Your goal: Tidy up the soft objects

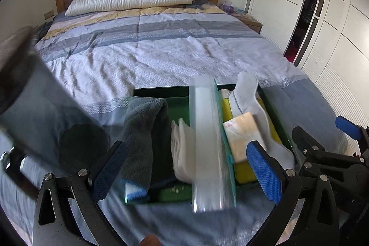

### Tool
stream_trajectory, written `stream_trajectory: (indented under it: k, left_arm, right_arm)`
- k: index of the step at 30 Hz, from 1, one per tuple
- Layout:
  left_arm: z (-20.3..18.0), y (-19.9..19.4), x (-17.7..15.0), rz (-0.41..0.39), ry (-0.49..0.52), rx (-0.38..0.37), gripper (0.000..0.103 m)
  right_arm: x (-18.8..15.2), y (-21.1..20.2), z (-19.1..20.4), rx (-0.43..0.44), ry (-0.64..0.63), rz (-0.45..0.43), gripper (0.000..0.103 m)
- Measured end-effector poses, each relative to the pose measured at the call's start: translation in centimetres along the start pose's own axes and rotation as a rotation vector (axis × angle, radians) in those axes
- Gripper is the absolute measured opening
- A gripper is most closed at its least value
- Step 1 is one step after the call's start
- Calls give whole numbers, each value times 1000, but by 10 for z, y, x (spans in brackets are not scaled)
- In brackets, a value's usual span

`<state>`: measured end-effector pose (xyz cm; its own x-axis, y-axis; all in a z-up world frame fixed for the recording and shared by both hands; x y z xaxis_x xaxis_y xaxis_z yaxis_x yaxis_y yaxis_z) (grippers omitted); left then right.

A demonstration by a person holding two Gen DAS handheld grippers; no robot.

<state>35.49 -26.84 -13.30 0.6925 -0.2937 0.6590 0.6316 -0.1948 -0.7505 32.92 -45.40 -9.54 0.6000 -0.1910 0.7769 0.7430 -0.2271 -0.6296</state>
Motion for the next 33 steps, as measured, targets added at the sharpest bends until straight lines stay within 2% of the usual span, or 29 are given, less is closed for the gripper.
stream_trajectory:
  k: [12,19,26,33]
  left_arm:
    - [23,-36,-1,-20,-23,45,102]
    - [31,-55,-7,-43,-36,38,102]
    - [33,-81,-25,-72,-34,17,102]
    - [44,-112,-59,-74,-42,9,102]
  right_arm:
    - [3,-54,2,-6,11,-25,103]
    - [-3,-70,11,19,-7,-43,103]
    - [-22,-96,18,32,-20,-68,103]
    - [-60,-135,27,59,-41,-68,103]
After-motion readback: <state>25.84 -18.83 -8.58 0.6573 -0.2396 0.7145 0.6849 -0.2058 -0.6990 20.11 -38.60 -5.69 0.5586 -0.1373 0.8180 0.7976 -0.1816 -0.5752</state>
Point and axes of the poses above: each gripper's, at about its wrist camera, not at the fingertips, and y roughly the way its jaws point, z to its left, x to its top, the point moved 10 cm from there along y, roughly the way its jaws point, and after that the axes turned 10 degrees about y, right-handed, at the moved point
